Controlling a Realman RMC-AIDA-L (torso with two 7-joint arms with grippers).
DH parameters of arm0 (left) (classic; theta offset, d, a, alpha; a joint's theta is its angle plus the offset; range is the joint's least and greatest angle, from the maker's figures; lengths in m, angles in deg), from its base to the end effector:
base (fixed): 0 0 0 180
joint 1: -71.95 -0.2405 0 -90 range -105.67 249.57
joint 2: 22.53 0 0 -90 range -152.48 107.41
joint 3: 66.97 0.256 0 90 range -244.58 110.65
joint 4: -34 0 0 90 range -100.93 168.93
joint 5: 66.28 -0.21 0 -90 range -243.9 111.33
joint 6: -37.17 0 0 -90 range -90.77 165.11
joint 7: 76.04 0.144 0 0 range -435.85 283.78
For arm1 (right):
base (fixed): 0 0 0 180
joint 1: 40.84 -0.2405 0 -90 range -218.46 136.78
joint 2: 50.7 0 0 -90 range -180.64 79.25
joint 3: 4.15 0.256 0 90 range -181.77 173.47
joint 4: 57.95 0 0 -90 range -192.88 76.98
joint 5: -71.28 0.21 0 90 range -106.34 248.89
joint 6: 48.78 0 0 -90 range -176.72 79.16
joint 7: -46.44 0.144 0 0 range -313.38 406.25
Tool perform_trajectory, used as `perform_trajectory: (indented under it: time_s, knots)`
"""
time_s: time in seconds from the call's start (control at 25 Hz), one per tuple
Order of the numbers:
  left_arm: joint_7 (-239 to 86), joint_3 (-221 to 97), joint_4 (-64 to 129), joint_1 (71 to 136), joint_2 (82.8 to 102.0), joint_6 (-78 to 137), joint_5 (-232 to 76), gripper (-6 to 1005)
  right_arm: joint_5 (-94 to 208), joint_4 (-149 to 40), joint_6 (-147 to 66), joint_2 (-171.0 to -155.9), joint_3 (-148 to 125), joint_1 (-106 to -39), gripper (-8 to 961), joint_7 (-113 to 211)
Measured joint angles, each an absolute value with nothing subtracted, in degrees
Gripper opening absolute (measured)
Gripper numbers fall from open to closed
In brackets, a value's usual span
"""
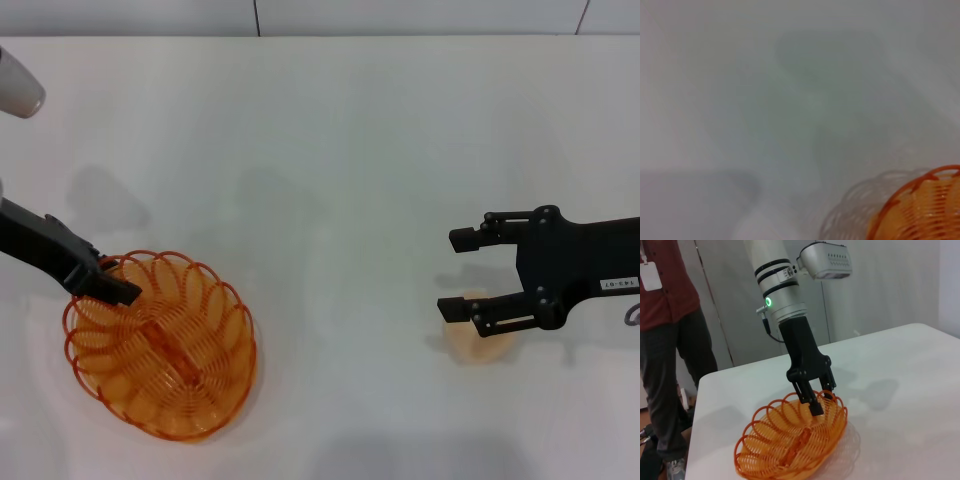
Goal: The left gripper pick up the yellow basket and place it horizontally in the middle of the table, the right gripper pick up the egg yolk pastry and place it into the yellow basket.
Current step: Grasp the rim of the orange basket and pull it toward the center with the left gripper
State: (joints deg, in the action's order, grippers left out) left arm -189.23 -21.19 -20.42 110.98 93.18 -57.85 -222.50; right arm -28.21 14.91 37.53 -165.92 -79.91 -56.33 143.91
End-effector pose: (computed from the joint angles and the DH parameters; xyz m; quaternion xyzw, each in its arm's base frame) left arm -0.2767 0.3539 0.0488 -0.9240 -0.3385 0.1480 0.0982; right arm 0.2016 0.2958 0.0150 -0.9770 0.1145 0.1645 0.0728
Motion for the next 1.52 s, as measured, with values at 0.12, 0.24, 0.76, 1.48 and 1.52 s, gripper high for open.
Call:
perform_trajectory:
  time_s: [0.12,0.24,0.76,1.48,1.52]
  knots:
    - [-189.52,-21.28,-20.31,110.98,93.18,-57.17,-222.42,503,-28.21,14.91,37.76,-165.92,-79.91,-56.31,800,143.91]
    - [-189.82,-21.19,-19.76,110.98,93.15,-56.13,-222.58,443,-28.22,14.91,37.79,-165.92,-79.91,-56.31,801,143.91]
    - [-189.94,-21.18,-19.02,111.36,93.02,-55.48,-222.47,213,-28.22,14.91,37.88,-165.92,-79.9,-56.36,801,143.91]
    - [-189.11,-21.38,-19.08,112.47,92.59,-58.9,-221.62,102,-28.22,15.52,37.96,-165.92,-79.49,-56.01,801,143.91]
    - [-189.15,-21.47,-19.55,112.44,92.56,-59.39,-221.18,98,-28.22,15.53,37.94,-165.92,-79.46,-55.99,801,143.91]
